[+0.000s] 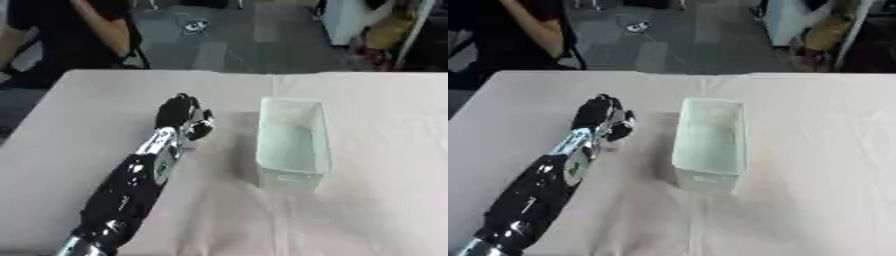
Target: Pick up objects on the table and place them in the box.
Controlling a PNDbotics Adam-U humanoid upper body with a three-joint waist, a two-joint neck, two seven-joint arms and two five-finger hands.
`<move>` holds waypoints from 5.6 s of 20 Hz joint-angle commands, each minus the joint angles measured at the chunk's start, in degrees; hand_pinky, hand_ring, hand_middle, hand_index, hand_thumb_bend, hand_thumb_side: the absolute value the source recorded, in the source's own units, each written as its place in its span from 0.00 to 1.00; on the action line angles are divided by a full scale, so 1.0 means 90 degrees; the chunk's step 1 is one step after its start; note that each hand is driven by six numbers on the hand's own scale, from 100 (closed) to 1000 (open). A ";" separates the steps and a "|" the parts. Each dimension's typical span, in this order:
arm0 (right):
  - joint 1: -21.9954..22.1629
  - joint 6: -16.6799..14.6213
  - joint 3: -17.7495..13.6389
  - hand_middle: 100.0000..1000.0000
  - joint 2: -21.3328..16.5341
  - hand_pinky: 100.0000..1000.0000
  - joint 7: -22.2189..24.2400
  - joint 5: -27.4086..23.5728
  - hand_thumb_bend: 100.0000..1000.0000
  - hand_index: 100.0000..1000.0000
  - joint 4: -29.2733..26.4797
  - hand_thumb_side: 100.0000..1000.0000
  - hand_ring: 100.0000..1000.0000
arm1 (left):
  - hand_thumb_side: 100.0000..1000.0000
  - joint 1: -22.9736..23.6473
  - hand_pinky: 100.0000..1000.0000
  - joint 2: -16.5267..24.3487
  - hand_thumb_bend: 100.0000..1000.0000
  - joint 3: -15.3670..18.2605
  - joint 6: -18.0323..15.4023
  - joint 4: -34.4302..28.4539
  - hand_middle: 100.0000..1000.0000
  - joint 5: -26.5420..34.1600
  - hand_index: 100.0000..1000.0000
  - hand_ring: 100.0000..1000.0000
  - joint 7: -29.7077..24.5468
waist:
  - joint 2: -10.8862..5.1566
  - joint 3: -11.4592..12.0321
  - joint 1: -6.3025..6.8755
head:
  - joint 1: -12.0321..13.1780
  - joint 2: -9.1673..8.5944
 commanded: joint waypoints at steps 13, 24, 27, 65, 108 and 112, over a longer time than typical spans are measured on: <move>-0.0127 0.0009 -0.0020 0.92 -0.0090 0.89 -0.0007 0.0003 0.00 0.93 -0.0098 0.60 0.91 | 0.41 -0.0157 0.00 0.0321 0.00 -0.0160 -0.0168 -0.0198 0.00 -0.0524 0.00 0.00 -0.0419 | -0.0064 -0.0027 -0.0011 | 0.0062 -0.0028; -0.0140 0.0013 0.0003 0.92 -0.0107 0.89 0.0019 -0.0001 0.00 0.93 -0.0098 0.61 0.91 | 0.37 -0.0479 0.00 0.1216 0.00 -0.0788 -0.1092 -0.0093 0.00 -0.0813 0.00 0.00 -0.1793 | -0.0084 -0.0097 0.0040 | 0.0067 0.0039; -0.0138 0.0016 0.0004 0.92 -0.0107 0.89 0.0020 -0.0001 0.00 0.93 -0.0098 0.60 0.91 | 0.37 -0.0492 0.00 0.1250 0.00 -0.0795 -0.1135 -0.0088 0.00 -0.0738 0.00 0.00 -0.1841 | -0.0082 -0.0098 0.0039 | 0.0072 0.0045; -0.0146 0.0000 0.0032 0.92 -0.0066 0.89 0.0027 -0.0025 0.00 0.93 -0.0098 0.60 0.91 | 0.58 -0.1810 0.00 -0.0221 0.00 -0.0608 -0.0649 -0.2908 0.00 0.2341 0.00 0.00 -0.0924 | -0.0107 -0.0118 0.0002 | 0.0164 -0.0045; -0.0339 -0.0227 0.0073 0.91 -0.0024 0.89 -0.0134 -0.0049 0.00 0.93 -0.0098 0.56 0.91 | 0.14 -0.1914 0.17 -0.0783 0.00 -0.1937 -0.2941 -0.0533 0.46 -0.1120 0.38 0.36 -0.1243 | -0.0055 -0.0261 0.0047 | 0.0451 -0.0075; -0.0340 -0.0220 0.0069 0.91 -0.0027 0.89 -0.0129 -0.0043 0.00 0.93 -0.0098 0.56 0.91 | 0.76 -0.1842 0.88 -0.0780 0.46 -0.1889 -0.3462 -0.0216 0.90 -0.1984 0.87 0.90 -0.2122 | -0.0055 -0.0255 0.0045 | 0.0444 -0.0060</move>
